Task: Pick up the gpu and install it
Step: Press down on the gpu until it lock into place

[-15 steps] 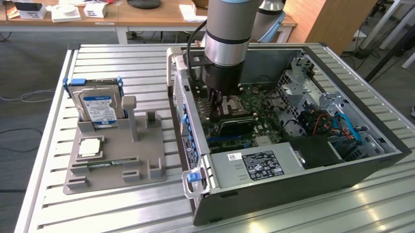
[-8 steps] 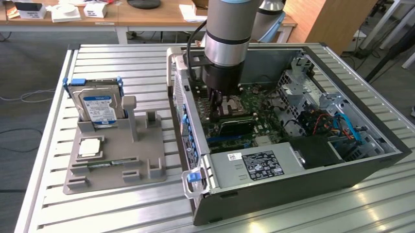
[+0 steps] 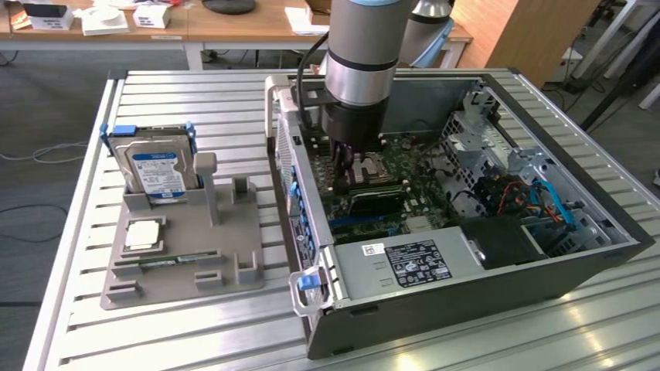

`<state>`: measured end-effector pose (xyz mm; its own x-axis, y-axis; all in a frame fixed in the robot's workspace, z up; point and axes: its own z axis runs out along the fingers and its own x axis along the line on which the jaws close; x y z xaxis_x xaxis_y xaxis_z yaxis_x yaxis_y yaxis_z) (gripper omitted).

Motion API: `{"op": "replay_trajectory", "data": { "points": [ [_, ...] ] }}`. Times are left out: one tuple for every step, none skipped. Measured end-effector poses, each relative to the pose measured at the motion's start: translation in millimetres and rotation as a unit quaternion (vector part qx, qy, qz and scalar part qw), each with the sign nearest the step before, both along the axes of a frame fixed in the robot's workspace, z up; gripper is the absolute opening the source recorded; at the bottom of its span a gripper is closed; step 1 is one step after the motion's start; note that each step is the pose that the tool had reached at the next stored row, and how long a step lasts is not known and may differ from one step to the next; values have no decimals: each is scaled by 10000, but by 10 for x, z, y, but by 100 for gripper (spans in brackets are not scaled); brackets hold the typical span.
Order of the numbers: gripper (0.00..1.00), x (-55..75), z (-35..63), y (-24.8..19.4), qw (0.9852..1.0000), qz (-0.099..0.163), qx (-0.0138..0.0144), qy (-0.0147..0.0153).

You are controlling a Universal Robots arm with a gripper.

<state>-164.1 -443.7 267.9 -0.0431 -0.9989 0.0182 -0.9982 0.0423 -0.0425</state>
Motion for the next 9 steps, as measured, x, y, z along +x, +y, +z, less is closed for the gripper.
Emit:
{"op": "replay_trajectory", "data": {
  "points": [
    [11,0,0,0,10000,0,0,0],
    [11,-2,-1,0,10000,0,1,0],
    [11,-3,-1,0,10000,0,1,-2],
    [11,-4,-1,0,10000,0,1,-2],
    [11,-4,-1,0,10000,1,1,-2],
    [11,-5,0,0,10000,1,0,-1],
    [11,-5,-1,0,10000,0,1,-2],
    [11,-5,-1,0,10000,0,0,-2],
    [11,-6,-1,0,10000,0,0,-1]
  ]
}}
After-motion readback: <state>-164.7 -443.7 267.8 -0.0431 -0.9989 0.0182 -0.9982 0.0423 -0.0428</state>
